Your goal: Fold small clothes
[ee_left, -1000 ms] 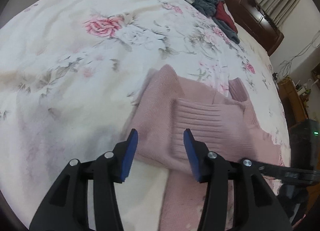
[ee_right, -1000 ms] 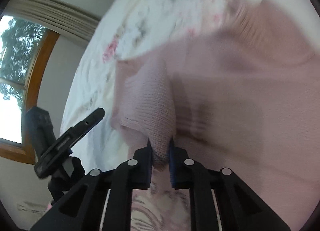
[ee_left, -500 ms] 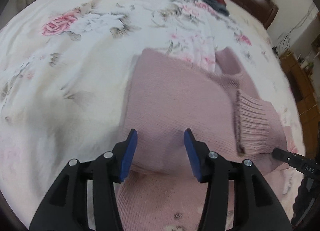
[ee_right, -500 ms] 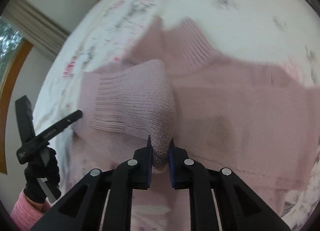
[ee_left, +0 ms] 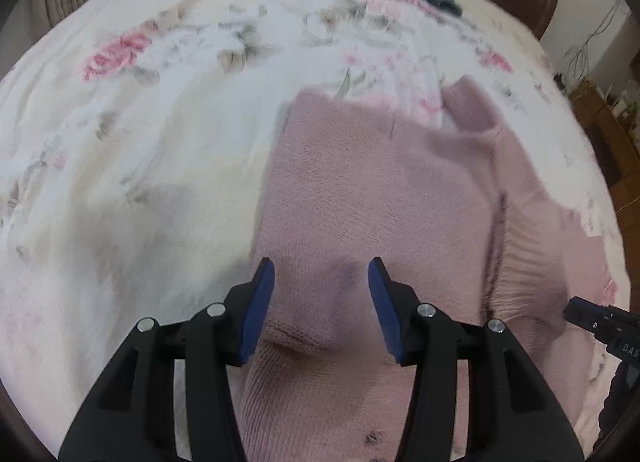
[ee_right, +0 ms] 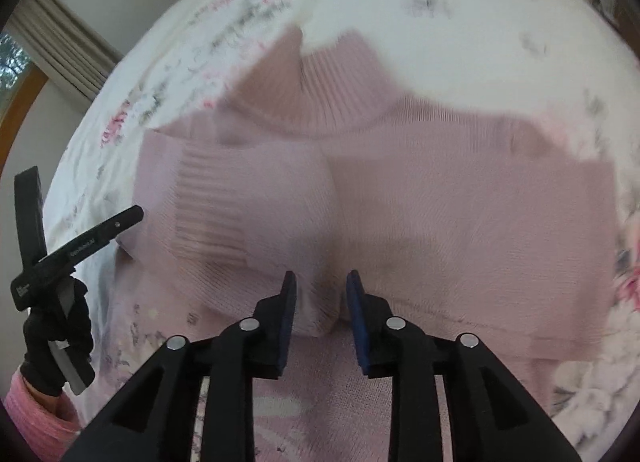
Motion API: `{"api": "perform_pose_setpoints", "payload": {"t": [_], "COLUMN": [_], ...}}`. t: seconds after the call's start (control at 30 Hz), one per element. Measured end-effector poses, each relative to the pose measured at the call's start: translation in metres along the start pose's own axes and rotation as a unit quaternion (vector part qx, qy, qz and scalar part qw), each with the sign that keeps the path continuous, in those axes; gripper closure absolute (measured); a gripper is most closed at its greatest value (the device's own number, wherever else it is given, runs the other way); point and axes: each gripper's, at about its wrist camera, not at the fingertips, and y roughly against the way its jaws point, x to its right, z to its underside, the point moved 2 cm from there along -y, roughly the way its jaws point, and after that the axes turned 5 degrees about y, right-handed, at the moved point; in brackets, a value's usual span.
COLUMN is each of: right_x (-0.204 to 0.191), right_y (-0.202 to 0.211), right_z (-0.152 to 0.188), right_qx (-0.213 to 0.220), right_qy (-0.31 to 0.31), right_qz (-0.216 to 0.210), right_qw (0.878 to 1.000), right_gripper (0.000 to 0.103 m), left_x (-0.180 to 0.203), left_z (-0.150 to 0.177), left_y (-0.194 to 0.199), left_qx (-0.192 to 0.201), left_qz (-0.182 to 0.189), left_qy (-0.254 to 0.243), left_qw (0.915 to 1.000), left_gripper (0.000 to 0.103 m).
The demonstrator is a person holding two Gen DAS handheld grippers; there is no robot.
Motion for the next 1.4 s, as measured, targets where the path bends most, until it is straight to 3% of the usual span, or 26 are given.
{"api": "perform_pose_setpoints", "payload": {"t": [0.07, 0.17, 0.27, 0.4, 0.57, 0.67, 0.7, 0.73, 0.83, 1.07, 1.23, 1.4], "right_x": [-0.013, -0.041, -0.068, -0.087, -0.102, -0.103, -0.102, -0.099, -0.077, -0.007, 0.049, 0.111], "right_y": [0.005, -0.004, -0.024, -0.053, -0.088, -0.093, -0.092, -0.089, -0.067, 0.033, 0.077, 0.082], "right_z": [-0.009, -0.02, -0.026, -0.033, -0.032, -0.029, -0.028, -0.027, -0.03, -0.023, -0.012, 0.012], "right_qx": [0.008, -0.001, -0.02, -0.049, -0.074, -0.068, -0.066, -0.063, -0.045, 0.054, 0.092, 0.082], "right_qy": [0.012, 0.043, 0.078, 0.08, 0.104, 0.126, 0.129, 0.13, 0.099, 0.022, -0.034, -0.087], "right_qz": [-0.015, -0.036, -0.024, -0.04, 0.0, 0.035, 0.039, 0.044, -0.008, -0.046, -0.031, -0.015], "right_qw": [1.0, 0.998, 0.996, 0.995, 0.992, 0.989, 0.989, 0.988, 0.994, 0.997, 0.995, 0.993], "right_gripper": [0.073, 0.059, 0.057, 0.056, 0.05, 0.07, 0.087, 0.092, 0.093, 0.093, 0.093, 0.093], "left_x": [0.005, 0.013, 0.016, 0.007, 0.002, 0.003, 0.003, 0.003, 0.002, 0.002, 0.003, 0.005], "left_z": [-0.002, -0.006, -0.006, -0.002, 0.001, 0.002, 0.003, 0.004, 0.004, 0.004, 0.005, 0.007], "left_y": [0.009, 0.011, 0.001, -0.017, -0.024, -0.026, -0.026, -0.026, -0.027, -0.028, -0.028, -0.029], "left_qx": [0.016, 0.012, 0.0, -0.026, -0.024, -0.023, -0.022, -0.022, -0.021, -0.019, -0.017, -0.013], "left_qz": [0.003, 0.016, 0.014, 0.011, 0.013, 0.009, 0.008, 0.007, 0.009, 0.005, 0.002, -0.004], "left_qy": [-0.012, -0.019, -0.022, -0.011, -0.016, -0.023, -0.024, -0.025, -0.021, -0.017, -0.017, -0.021], "left_qw": [0.9998, 0.9996, 0.9997, 0.9995, 0.9995, 0.9994, 0.9994, 0.9994, 0.9995, 0.9997, 0.9997, 0.9997], "left_gripper": [0.054, 0.054, 0.054, 0.054, 0.054, 0.054, 0.054, 0.054, 0.054, 0.054, 0.054, 0.054]}}
